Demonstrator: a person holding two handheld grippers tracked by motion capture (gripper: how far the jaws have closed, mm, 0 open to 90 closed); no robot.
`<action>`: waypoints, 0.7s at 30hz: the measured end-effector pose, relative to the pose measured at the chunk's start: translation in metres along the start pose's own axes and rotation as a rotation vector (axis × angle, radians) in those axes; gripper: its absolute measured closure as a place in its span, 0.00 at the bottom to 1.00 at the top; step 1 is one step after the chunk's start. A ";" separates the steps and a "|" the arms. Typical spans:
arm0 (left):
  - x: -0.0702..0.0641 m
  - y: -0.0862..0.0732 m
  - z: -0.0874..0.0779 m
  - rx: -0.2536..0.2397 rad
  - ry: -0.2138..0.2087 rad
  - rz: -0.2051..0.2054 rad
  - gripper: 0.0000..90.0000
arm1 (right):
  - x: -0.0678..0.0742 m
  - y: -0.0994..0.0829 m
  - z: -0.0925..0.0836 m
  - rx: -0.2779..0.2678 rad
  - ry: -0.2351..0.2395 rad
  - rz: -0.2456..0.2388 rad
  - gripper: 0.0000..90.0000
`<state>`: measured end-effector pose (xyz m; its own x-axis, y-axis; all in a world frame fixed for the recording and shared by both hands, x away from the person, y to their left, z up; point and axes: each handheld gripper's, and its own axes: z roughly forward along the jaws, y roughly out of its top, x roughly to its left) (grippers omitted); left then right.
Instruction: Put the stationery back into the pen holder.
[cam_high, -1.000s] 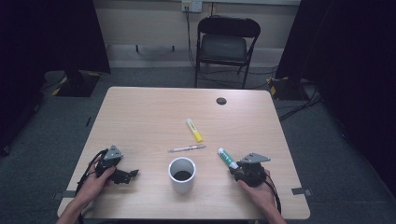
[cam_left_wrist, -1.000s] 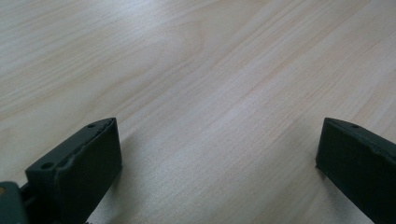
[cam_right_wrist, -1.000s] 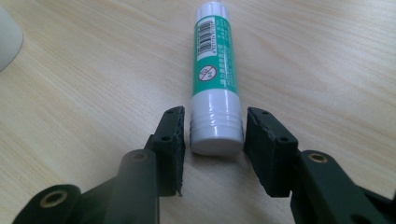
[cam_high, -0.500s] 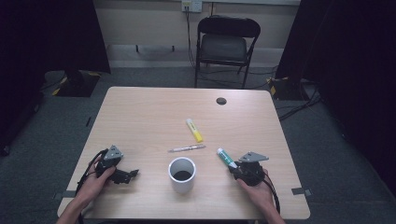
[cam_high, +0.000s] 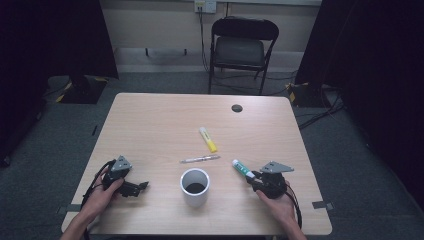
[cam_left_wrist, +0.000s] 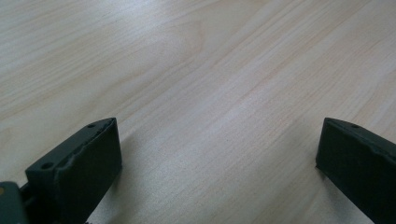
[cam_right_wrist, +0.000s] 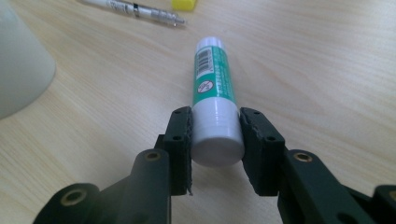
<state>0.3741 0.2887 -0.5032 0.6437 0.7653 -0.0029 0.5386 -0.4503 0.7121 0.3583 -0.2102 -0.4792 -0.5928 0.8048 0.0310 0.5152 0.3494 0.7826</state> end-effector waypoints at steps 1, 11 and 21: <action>0.000 0.000 0.000 0.000 0.000 0.000 0.00 | 0.000 0.001 -0.001 -0.012 0.002 0.002 0.73; 0.000 0.000 0.000 0.000 0.000 0.000 0.00 | 0.001 0.007 -0.016 -0.101 0.008 0.001 0.73; 0.000 0.000 0.000 0.000 0.000 0.000 0.00 | 0.004 0.014 -0.030 -0.175 0.034 -0.018 0.73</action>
<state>0.3741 0.2887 -0.5032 0.6435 0.7654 -0.0029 0.5386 -0.4501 0.7123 0.3450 -0.2168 -0.4494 -0.6228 0.7816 0.0347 0.3903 0.2719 0.8796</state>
